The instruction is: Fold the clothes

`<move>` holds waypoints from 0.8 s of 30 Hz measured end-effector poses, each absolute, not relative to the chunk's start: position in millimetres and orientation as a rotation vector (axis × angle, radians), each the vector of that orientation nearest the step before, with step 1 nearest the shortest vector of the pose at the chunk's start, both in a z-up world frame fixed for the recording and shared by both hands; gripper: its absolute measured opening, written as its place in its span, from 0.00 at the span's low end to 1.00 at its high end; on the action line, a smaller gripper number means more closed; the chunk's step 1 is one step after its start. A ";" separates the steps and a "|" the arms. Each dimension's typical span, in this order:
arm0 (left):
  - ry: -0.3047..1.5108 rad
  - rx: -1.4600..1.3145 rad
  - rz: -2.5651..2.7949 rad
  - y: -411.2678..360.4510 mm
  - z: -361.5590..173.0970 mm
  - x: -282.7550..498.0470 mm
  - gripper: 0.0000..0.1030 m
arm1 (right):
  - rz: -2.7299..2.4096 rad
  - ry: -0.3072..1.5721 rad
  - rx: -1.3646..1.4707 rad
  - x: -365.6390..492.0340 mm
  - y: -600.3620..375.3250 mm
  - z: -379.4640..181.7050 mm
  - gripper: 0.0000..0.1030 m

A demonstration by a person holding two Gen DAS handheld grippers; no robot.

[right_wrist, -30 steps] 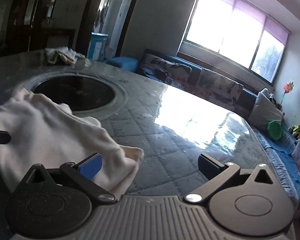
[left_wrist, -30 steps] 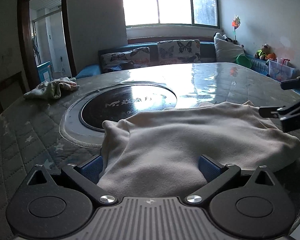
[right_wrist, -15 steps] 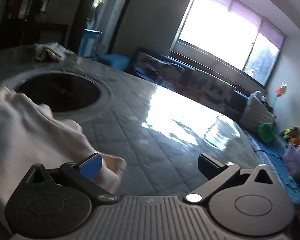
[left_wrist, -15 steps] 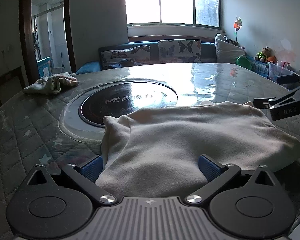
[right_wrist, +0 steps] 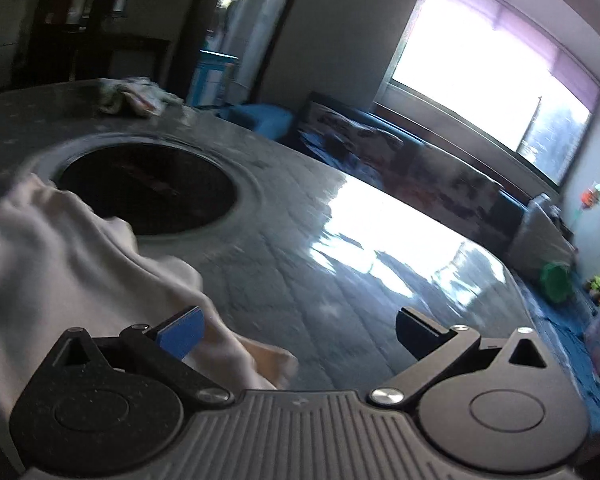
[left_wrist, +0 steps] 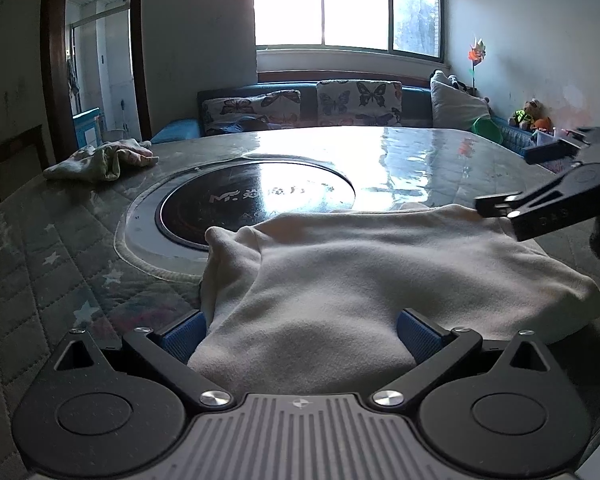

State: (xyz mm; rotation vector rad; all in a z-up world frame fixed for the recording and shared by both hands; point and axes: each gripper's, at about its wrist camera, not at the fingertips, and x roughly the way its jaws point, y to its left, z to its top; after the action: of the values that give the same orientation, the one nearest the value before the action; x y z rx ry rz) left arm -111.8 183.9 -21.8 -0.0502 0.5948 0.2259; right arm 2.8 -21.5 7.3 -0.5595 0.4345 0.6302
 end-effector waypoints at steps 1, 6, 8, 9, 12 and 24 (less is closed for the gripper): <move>0.595 -0.051 0.226 183.9 -21.8 -112.1 1.00 | 0.648 0.430 -0.565 1.7 -16.5 8.6 1.00; 0.593 -0.055 0.221 185.0 -21.8 -113.6 1.00 | 0.666 0.457 -0.618 9.2 5.5 -3.1 1.00; 0.589 -0.059 0.218 186.0 -21.8 -114.5 1.00 | 0.661 0.458 -0.620 10.0 10.4 -3.0 1.00; 0.585 -0.054 0.218 186.0 -20.8 -115.6 1.00 | 0.671 0.452 -0.615 7.4 11.4 0.4 1.00; 0.567 -0.045 0.227 185.1 -17.0 -120.6 1.00 | 0.702 0.434 -0.603 -0.3 14.5 10.9 1.00; 0.574 -0.088 0.286 203.6 -17.8 -143.2 1.00 | 0.821 0.416 -0.661 -34.1 38.3 -6.1 1.00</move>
State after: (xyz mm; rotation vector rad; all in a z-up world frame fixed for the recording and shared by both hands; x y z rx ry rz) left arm -143.2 203.6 -17.8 -0.0883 0.5743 0.2862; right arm -34.1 38.3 -6.1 -0.6614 0.4163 0.8210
